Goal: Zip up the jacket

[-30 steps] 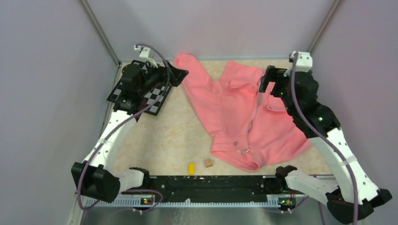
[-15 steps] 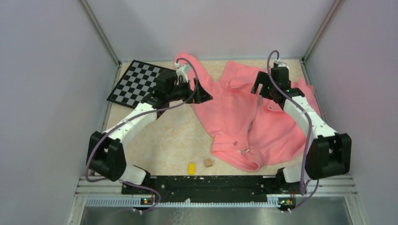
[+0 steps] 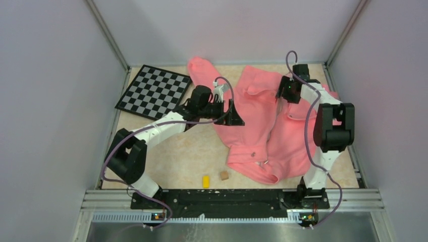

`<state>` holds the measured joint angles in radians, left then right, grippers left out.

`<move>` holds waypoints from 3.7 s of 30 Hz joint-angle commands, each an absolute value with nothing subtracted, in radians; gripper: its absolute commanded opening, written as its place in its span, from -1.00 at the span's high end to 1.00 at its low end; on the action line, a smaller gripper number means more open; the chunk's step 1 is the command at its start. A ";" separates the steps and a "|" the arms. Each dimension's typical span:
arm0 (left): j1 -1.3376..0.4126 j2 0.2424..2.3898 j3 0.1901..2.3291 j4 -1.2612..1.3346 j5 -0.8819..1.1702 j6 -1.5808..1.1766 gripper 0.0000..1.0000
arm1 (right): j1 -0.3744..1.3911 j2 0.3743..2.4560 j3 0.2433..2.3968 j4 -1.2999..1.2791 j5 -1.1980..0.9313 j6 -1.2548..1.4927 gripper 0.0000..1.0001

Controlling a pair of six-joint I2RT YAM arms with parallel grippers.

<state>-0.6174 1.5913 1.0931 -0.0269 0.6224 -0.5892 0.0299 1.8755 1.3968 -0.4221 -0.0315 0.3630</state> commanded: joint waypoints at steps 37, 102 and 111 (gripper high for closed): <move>-0.626 1.620 1.186 0.007 0.618 -0.564 -0.97 | 0.024 2.255 1.897 -0.372 0.133 0.548 0.15; -0.620 1.665 1.278 -0.050 0.624 -0.538 -0.97 | 0.119 2.314 2.003 -0.536 0.419 0.157 0.28; -0.620 1.651 1.279 -0.057 0.624 -0.547 -0.97 | 0.105 2.302 2.123 -0.546 0.138 0.215 1.00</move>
